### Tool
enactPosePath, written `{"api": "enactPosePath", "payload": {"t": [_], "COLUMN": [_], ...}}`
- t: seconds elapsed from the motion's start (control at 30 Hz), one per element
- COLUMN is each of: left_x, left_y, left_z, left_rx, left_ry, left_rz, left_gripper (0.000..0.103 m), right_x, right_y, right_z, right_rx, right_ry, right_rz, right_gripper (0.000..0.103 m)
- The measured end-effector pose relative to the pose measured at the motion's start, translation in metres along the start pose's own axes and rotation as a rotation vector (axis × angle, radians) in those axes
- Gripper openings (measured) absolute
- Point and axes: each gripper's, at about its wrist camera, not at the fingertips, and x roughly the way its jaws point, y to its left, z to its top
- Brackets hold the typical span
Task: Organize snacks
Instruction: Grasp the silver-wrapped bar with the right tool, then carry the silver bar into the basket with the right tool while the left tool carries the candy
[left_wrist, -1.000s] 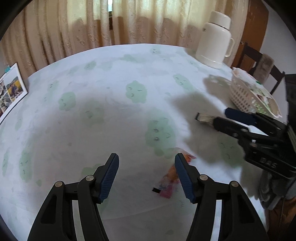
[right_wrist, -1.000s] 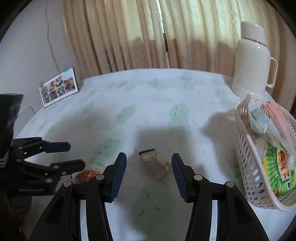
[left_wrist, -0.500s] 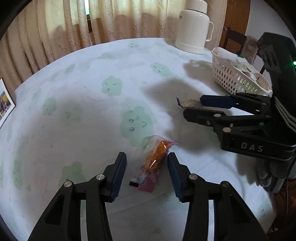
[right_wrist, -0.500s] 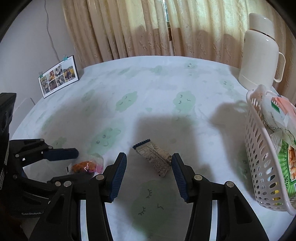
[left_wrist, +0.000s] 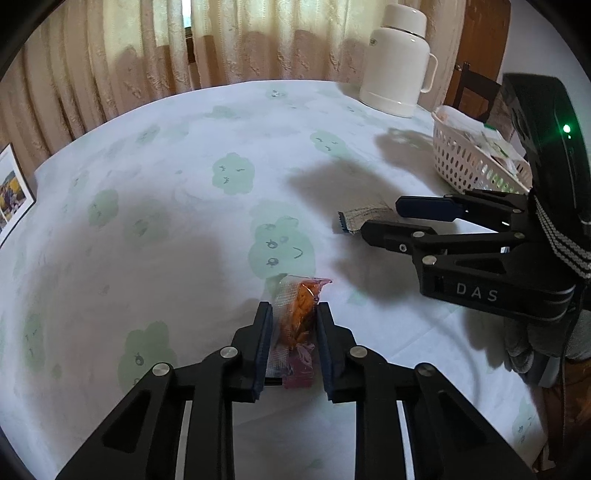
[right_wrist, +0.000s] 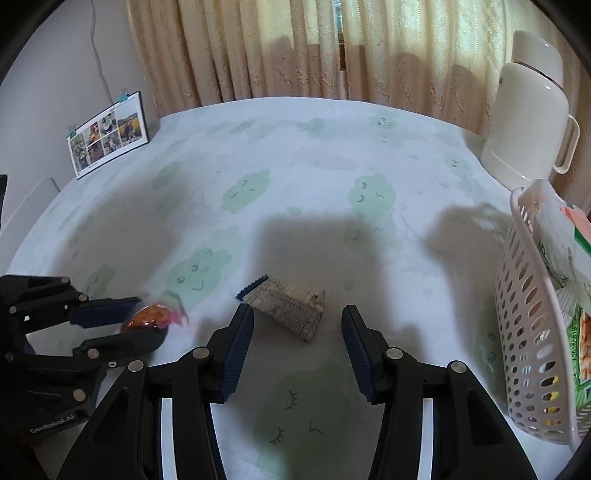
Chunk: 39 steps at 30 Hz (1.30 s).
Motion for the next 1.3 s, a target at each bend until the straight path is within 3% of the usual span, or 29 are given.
{"api": "enactPosePath", "payload": {"t": [0.4,0.43,0.5,0.67,0.97,1.3], "left_x": [-0.012,-0.013,-0.013,-0.012,-0.01,-0.009], "left_y": [0.008,0.008,0.01,0.013,0.016,0.013], "left_z": [0.004,0.004,0.004,0.005,0.005,0.006], "left_rx": [-0.037,-0.04,-0.05,-0.069,-0.091,-0.094], "left_ry": [-0.041,-0.042,-0.043,-0.041,-0.04,-0.041], "left_rz": [0.024,0.025,0.027,0.036,0.052,0.065], "left_gripper": [0.021,0.021,0.021,0.021,0.021,0.021], "right_x": [0.014,0.014,0.013,0.008,-0.031,-0.087], "right_y": [0.02,0.021,0.023,0.02,0.017,-0.022], "right_z": [0.012,0.011,0.01,0.008,0.012,0.013], "right_rx": [-0.114,-0.121,-0.122,-0.096,-0.037,0.128], "right_ry": [0.023,0.021,0.018,0.006,-0.119,-0.312], "right_rz": [0.011,-0.003,-0.011,0.022,0.075,0.07], "right_gripper": [0.05,0.041,0.033,0.03,0.03,0.03]}}
